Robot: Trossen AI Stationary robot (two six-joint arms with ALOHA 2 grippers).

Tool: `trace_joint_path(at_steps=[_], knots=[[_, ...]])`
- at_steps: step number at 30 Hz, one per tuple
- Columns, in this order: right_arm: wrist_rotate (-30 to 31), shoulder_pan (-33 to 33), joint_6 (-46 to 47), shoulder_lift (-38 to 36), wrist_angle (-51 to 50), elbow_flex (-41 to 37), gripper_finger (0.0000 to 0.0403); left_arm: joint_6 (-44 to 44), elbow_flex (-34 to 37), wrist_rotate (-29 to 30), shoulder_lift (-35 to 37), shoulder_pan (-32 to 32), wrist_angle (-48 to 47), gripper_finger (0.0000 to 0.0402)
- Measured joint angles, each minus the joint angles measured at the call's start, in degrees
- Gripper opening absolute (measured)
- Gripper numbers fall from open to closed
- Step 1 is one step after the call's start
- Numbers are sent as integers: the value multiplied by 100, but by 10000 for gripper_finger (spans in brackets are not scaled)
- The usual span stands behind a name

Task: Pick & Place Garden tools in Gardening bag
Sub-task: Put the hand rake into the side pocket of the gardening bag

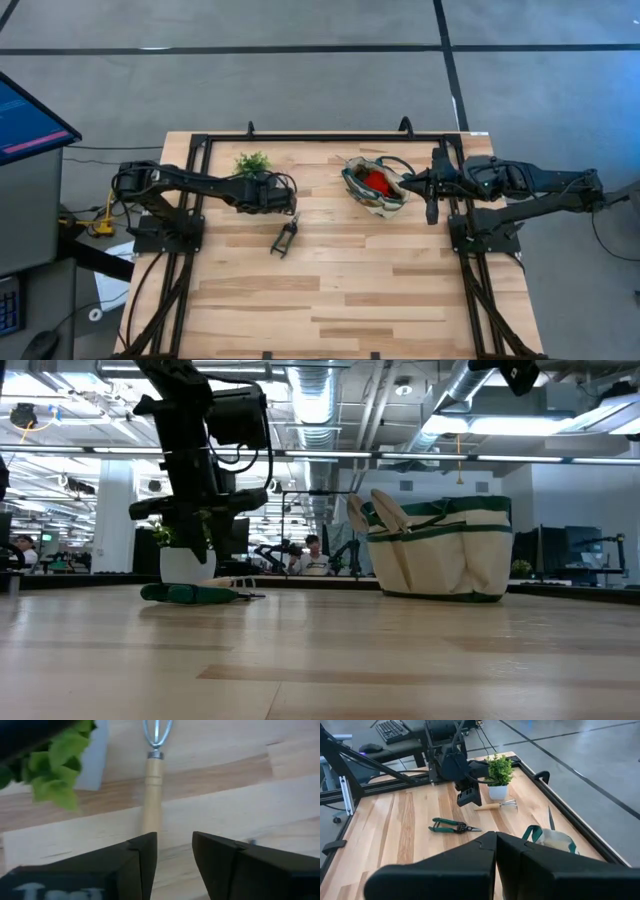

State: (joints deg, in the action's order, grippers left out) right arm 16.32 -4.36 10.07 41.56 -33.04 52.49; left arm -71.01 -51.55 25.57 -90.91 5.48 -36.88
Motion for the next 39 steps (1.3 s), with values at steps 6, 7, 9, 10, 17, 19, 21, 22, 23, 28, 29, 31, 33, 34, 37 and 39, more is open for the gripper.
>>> trace_joint_path(at_steps=[6,7,9,10,17,19,21,22,23,28,29,31,33,34,37,39], knots=[[0,0,0,0,2,0,0,18,4,160,0,107,-16,109],[0,0,0,0,2,0,0,19,4,166,0,128,-16,108],[0,0,2,0,1,0,0,31,4,165,0,165,-18,108],[0,0,2,0,2,0,0,34,4,166,0,169,-18,108],[1,0,2,0,4,0,0,42,20,187,-131,167,-8,108],[1,0,1,0,4,0,0,42,54,112,-246,167,30,108],[2,0,2,0,4,0,0,42,91,63,-366,167,17,108],[2,0,2,0,4,0,0,41,104,48,-403,167,26,108],[1,0,2,0,4,0,0,33,109,50,-439,167,38,108],[2,0,2,0,4,0,0,24,238,47,-564,167,345,108],[2,0,2,0,4,0,0,25,278,49,-571,167,516,108],[2,4,2,0,4,0,0,24,354,48,-608,167,831,108],[2,4,2,0,4,0,0,23,402,50,-641,167,962,108],[2,4,2,0,7,0,0,23,402,52,-673,167,1037,108],[2,3,2,0,7,0,0,23,399,94,-733,162,1027,108],[3,2,2,0,7,0,0,25,389,118,-781,158,1029,108]])
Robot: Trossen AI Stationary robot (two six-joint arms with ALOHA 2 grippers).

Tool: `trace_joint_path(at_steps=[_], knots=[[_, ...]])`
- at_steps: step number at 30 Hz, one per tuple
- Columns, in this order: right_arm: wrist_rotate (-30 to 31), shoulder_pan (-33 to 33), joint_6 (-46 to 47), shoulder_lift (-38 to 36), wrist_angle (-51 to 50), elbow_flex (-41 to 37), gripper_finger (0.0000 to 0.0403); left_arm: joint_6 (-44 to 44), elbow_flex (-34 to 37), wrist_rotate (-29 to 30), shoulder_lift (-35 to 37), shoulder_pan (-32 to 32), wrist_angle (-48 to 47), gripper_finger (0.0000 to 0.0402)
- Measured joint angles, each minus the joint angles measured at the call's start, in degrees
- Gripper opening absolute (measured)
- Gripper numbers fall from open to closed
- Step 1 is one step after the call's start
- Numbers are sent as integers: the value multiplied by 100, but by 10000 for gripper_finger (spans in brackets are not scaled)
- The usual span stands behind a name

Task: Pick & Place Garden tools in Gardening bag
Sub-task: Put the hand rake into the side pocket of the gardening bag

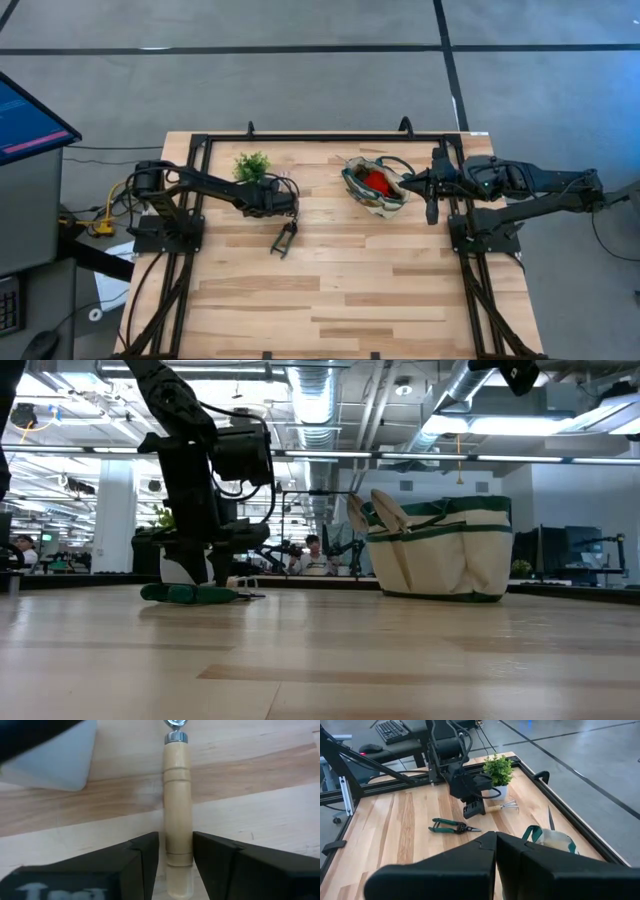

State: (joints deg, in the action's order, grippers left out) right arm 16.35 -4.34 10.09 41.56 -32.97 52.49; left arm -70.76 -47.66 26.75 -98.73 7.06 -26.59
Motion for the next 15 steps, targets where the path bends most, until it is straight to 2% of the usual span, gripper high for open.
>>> trace_joint_path(at_steps=[9,15], knots=[[-1,0,0,0,0,0,0,0,9,-25,14,-10,7,106],[0,-2,0,0,0,0,0,-2,13,-14,10,-100,9,73]])
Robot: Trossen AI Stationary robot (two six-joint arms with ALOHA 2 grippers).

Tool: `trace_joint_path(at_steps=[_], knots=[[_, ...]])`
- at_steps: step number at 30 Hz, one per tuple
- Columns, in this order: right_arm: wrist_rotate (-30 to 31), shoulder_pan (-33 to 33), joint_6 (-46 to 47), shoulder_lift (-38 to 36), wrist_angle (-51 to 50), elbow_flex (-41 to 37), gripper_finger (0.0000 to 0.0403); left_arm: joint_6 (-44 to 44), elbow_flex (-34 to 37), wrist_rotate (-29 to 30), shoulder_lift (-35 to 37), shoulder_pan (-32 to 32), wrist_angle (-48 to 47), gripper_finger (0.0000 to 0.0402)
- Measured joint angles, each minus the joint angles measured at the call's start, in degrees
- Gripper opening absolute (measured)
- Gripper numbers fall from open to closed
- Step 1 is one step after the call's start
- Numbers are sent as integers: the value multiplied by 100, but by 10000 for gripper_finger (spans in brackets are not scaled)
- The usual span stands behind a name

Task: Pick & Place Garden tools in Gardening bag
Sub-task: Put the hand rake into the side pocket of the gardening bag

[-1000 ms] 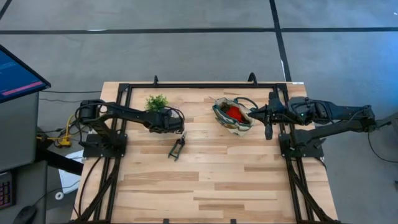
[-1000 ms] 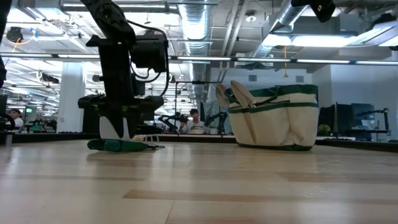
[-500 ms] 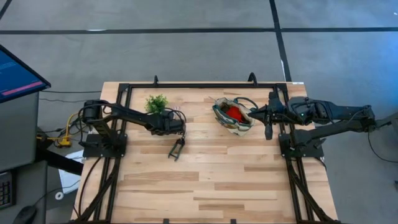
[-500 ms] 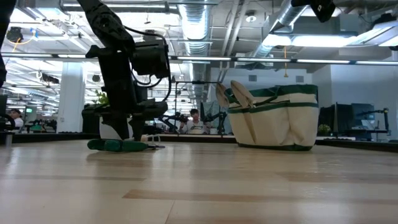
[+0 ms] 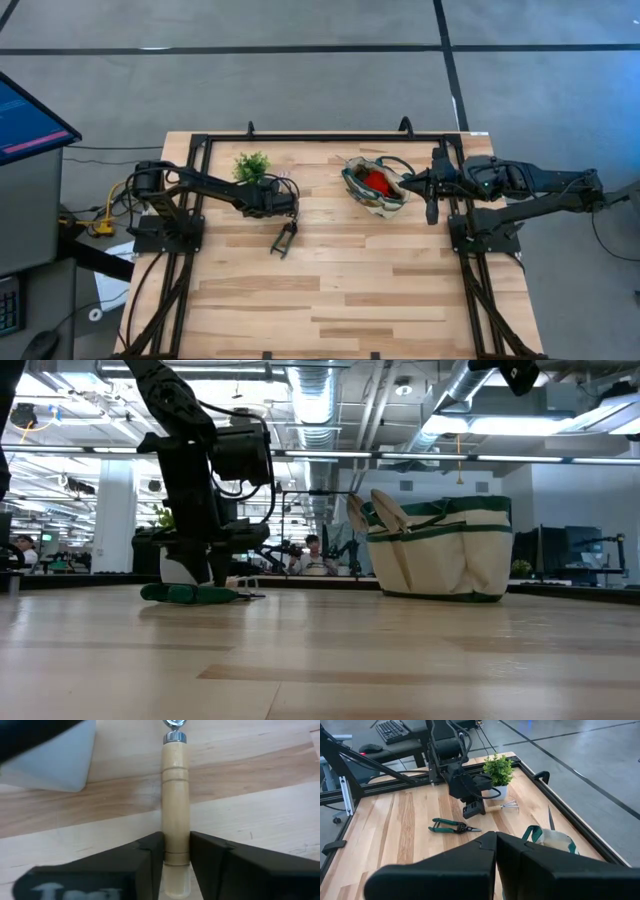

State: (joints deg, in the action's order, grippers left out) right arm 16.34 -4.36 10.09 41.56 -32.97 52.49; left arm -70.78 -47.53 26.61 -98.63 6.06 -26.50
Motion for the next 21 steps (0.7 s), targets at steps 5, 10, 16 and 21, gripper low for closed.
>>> trace_joint_path(at_steps=[5,10,16,21], knots=[[1,0,0,0,0,0,0,-5,2,34,2,-53,-11,52],[2,0,0,0,0,0,0,-2,4,24,-2,-78,-2,63],[2,0,0,0,0,0,0,-2,4,0,-2,-78,-4,62],[2,0,0,0,0,0,0,0,4,-7,-2,-80,-4,62]])
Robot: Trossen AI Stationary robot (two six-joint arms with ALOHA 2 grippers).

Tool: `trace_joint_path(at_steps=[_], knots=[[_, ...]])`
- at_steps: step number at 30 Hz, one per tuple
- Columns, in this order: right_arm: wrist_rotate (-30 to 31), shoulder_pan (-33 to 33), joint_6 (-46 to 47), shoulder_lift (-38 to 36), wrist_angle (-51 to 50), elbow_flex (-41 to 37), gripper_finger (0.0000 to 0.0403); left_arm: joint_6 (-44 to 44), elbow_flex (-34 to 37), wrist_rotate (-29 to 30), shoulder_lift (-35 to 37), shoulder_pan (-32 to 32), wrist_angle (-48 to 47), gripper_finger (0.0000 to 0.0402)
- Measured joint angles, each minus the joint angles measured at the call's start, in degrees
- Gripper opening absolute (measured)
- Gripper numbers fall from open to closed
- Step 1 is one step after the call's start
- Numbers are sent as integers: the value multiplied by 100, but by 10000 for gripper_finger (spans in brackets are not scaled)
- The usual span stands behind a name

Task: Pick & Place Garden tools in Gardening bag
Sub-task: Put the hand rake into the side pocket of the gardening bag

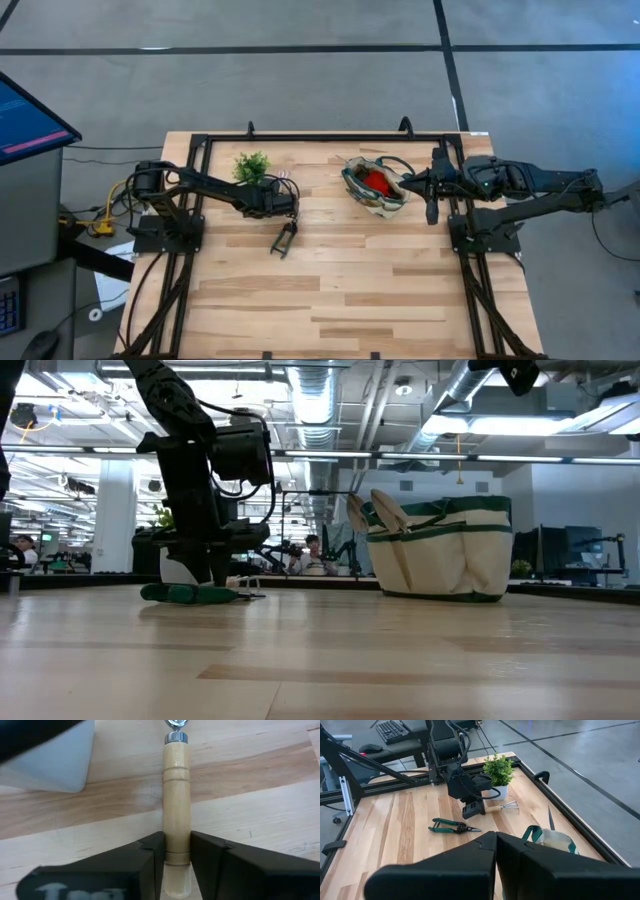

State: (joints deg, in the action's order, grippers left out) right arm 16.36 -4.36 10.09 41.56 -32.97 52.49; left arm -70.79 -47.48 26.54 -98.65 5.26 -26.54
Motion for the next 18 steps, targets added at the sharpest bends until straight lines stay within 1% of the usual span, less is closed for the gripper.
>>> trace_joint_path(at_steps=[11,18], knots=[[0,0,0,0,0,0,0,0,2,-16,-2,-4,33,62],[0,1,0,0,-1,0,0,29,15,-253,211,-18,112,61]])
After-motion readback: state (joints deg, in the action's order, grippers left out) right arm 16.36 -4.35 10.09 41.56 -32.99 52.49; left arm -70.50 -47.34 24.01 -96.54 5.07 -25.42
